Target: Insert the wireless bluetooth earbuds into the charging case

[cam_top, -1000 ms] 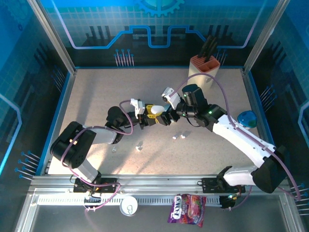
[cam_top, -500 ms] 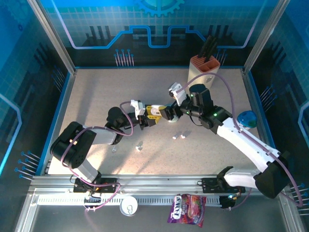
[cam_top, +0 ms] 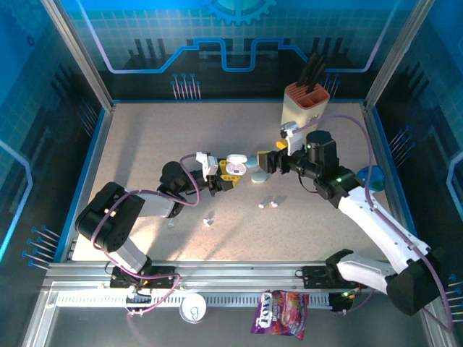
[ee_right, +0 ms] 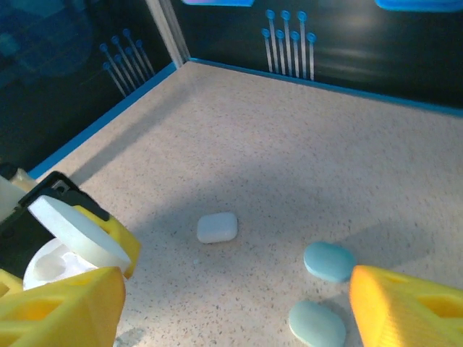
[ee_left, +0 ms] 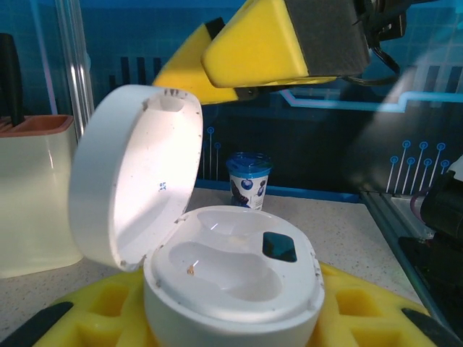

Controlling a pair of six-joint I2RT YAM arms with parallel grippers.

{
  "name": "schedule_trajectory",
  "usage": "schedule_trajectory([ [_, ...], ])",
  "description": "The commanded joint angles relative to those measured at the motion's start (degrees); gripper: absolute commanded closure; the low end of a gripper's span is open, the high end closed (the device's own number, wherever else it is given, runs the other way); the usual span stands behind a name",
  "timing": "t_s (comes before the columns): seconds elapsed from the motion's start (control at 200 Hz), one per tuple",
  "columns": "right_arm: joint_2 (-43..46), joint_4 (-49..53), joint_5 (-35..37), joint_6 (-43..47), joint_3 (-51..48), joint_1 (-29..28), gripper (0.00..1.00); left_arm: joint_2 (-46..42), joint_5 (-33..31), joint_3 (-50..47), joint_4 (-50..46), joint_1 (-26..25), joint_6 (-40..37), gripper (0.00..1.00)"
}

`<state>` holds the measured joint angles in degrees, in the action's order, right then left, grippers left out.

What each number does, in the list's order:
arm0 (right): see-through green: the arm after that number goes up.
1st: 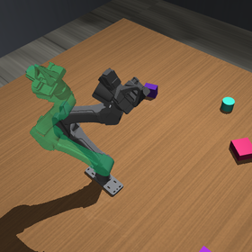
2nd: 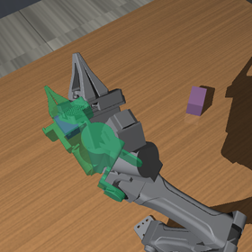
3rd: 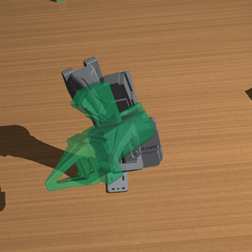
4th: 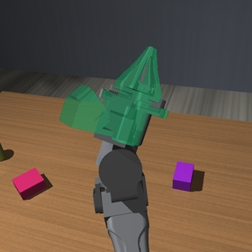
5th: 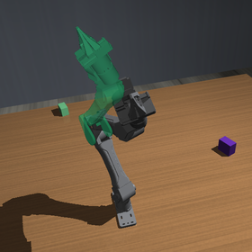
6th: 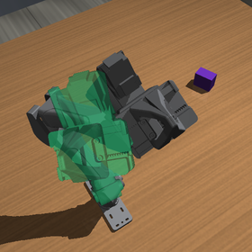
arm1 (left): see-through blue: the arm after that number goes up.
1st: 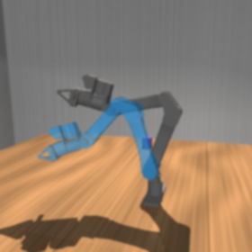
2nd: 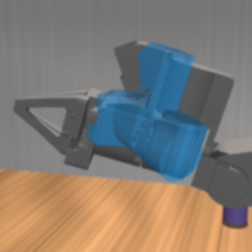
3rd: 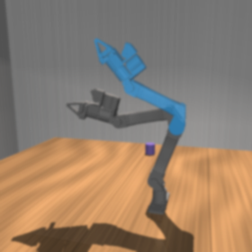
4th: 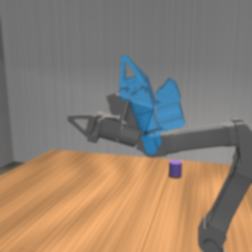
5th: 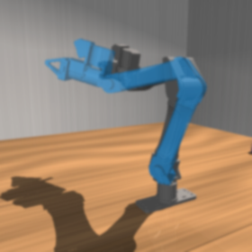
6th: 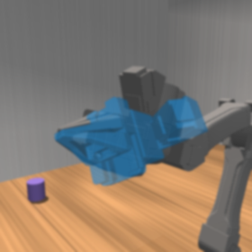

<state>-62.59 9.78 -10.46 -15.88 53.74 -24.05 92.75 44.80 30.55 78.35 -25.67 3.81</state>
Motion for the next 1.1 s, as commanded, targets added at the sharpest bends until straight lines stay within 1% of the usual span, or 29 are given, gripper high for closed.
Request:
schedule_trajectory([
  [0.0, -0.86, 5.17, -3.32, -12.40, -2.65, 5.09, 0.24, 0.33, -0.70, -0.53, 1.99, 0.40, -2.17, 0.65],
  [0.08, -2.22, 7.56, -4.59, -14.64, -5.48, 6.66, 0.26, 0.33, -0.75, -0.53, 1.99, 0.45, -2.06, 0.65],
  [0.21, -5.52, 11.50, -5.55, -16.21, -7.31, 6.90, 0.29, 0.34, -1.33, -0.75, 1.99, 0.79, -1.60, 0.65],
  [0.285, -8.23, 13.07, -6.92, -15.45, -7.93, 6.80, 0.30, 0.48, -1.60, -0.97, 1.99, 1.23, -1.36, 0.65],
  [0.34, -10.55, 15.02, -6.50, -12.32, -7.35, 5.90, 0.30, 0.57, -1.78, -1.01, 2.01, 1.70, -0.90, 0.66],
  [0.39, -12.52, 17.25, -3.80, -9.07, -6.50, 4.27, 0.30, 0.67, -2.23, -1.25, 1.99, 2.39, -0.83, 0.65],
  [0.48, -16.62, 21.88, 1.23, -6.25, -3.93, 1.91, 0.32, 1.14, -2.90, -1.92, 1.99, 4.54, -0.80, 0.66],
  [0.525, -18.99, 23.41, 1.60, -5.84, -3.72, 1.61, 0.32, 0.90, -3.16, -2.30, 1.99, 5.62, -0.48, 0.66],
  [0.54, -19.90, 23.84, 1.46, -5.69, -2.09, 1.60, 0.33, 0.80, -3.25, -2.41, 1.99, 5.90, -0.43, 0.66],
  [0.605, -23.21, 24.95, 0.87, -5.27, -0.58, 1.20, 0.33, 0.12, -3.54, -3.04, 1.99, 6.96, -0.51, 0.67],
  [0.705, -27.32, 26.51, 3.31, -4.01, 1.70, -0.79, 0.33, -0.85, -3.73, -3.60, 1.99, 7.99, -0.32, 0.67],
  [0.835, -29.97, 28.35, 9.08, 0.69, 4.51, -5.26, 0.33, -1.18, -5.11, -4.11, 1.99, 9.05, 1.32, 0.67],
  [0.905, -30.50, 28.36, 11.19, 4.31, 5.18, -7.54, 0.32, -0.21, -5.60, -4.07, 1.99, 10.75, 2.75, 0.68],
  [1.096, -32.64, 31.16, 19.89, 10.49, 8.32, -14.19, 0.39, -1.02, -7.53, -4.53, 1.99, 14.75, 3.53, 0.68],
])
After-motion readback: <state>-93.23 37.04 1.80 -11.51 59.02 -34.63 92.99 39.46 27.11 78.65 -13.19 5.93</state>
